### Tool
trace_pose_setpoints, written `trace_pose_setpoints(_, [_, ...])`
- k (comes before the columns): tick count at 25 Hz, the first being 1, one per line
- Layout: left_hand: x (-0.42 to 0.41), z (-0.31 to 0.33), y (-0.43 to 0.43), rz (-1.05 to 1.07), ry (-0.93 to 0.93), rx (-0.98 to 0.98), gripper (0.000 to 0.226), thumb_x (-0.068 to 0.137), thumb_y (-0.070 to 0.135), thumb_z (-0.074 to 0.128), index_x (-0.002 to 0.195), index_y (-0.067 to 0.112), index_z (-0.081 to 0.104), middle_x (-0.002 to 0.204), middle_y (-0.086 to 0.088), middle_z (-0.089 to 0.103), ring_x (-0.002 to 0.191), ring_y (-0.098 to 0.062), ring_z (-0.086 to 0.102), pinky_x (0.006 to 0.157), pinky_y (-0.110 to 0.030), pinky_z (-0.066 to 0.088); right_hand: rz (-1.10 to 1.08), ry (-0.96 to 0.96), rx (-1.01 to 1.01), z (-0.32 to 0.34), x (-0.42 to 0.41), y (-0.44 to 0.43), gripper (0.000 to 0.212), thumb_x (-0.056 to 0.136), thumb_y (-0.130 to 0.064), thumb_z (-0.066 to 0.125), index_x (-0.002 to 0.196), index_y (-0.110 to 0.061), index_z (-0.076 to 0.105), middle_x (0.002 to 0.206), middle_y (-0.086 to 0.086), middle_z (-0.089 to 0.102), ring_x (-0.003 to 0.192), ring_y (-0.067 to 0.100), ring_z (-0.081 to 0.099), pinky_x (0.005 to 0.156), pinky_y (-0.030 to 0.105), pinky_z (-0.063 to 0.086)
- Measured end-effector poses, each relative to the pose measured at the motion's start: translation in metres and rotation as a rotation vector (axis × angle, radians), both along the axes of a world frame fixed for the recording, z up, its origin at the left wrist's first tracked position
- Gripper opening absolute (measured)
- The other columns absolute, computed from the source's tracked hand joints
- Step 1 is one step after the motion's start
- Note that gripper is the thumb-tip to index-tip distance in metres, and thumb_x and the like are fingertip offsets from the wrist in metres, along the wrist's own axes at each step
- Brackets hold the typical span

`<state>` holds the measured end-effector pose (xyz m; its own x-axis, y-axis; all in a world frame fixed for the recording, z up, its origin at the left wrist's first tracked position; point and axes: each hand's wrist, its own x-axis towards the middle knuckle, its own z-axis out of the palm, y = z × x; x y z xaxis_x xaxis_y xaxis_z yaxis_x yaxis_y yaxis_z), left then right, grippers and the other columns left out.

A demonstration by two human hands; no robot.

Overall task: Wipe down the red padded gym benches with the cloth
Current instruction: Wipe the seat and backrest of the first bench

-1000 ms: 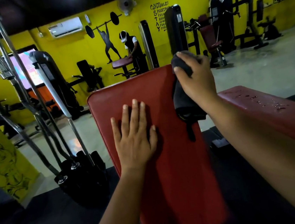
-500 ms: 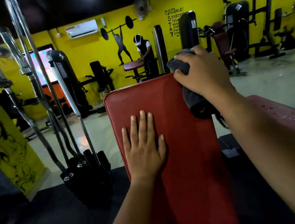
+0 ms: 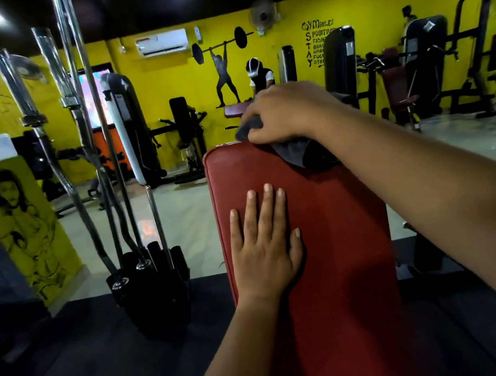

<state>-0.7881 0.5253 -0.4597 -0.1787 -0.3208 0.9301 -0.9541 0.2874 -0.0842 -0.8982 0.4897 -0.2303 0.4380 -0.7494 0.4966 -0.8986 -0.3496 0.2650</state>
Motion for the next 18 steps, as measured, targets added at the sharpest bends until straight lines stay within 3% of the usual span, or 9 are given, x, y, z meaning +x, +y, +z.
trace_pose_setpoints(4, [-0.001,0.0,0.0,-0.011,0.007,0.0,0.06,0.096,0.04,0.041,0.15,0.016,0.036,0.157,-0.004,0.032,0.146,-0.026,0.026,0.12,-0.048,0.015,0.316,-0.012,0.019,-0.001,0.022,0.01,0.042,0.091,-0.042,0.05,0.132,-0.051,0.052,0.133,-0.007,0.055,0.119,0.021,0.053,0.085,0.035,0.042])
trace_pose_setpoints(7, [0.0,0.0,0.001,-0.024,0.014,0.002,0.06,0.096,0.04,0.042,0.15,0.017,0.036,0.157,-0.003,0.031,0.146,-0.025,0.026,0.12,-0.048,0.015,0.192,-0.1,0.114,0.004,0.026,0.002,0.039,0.09,-0.046,0.05,0.127,-0.052,0.056,0.133,-0.005,0.057,0.118,0.024,0.054,0.084,0.037,0.044])
trace_pose_setpoints(9, [0.001,-0.001,0.001,-0.035,0.021,0.008,0.06,0.096,0.04,0.043,0.15,0.017,0.036,0.157,-0.003,0.032,0.146,-0.025,0.026,0.12,-0.048,0.016,0.051,-0.076,0.024,-0.001,0.04,-0.001,0.036,0.088,-0.048,0.047,0.121,-0.048,0.062,0.128,-0.003,0.06,0.112,0.028,0.057,0.076,0.036,0.041])
trace_pose_setpoints(12, [0.0,0.001,0.004,-0.034,0.03,0.024,0.06,0.095,0.04,0.044,0.15,0.017,0.037,0.157,-0.003,0.034,0.147,-0.024,0.026,0.12,-0.048,0.016,0.209,0.013,-0.136,-0.011,0.05,0.005,0.04,0.088,-0.044,0.042,0.123,-0.047,0.061,0.123,-0.004,0.059,0.112,0.029,0.057,0.075,0.036,0.041])
trace_pose_setpoints(15, [0.003,-0.013,0.014,-0.038,0.09,0.077,0.062,0.094,0.039,0.046,0.151,0.018,0.034,0.158,-0.001,0.032,0.149,-0.022,0.022,0.121,-0.047,0.012,0.377,0.046,-0.114,-0.012,0.038,0.007,0.053,0.081,-0.057,0.034,0.132,-0.054,0.05,0.131,-0.01,0.053,0.118,0.026,0.052,0.081,0.037,0.044])
trace_pose_setpoints(18, [0.004,-0.062,0.034,-0.041,0.053,0.127,0.066,0.092,0.041,0.05,0.152,0.02,0.032,0.16,0.002,0.026,0.15,-0.019,0.018,0.122,-0.047,0.011,0.389,0.056,-0.084,-0.014,0.042,0.003,0.06,0.074,-0.062,0.027,0.128,-0.057,0.051,0.13,-0.012,0.053,0.118,0.025,0.051,0.077,0.035,0.041])
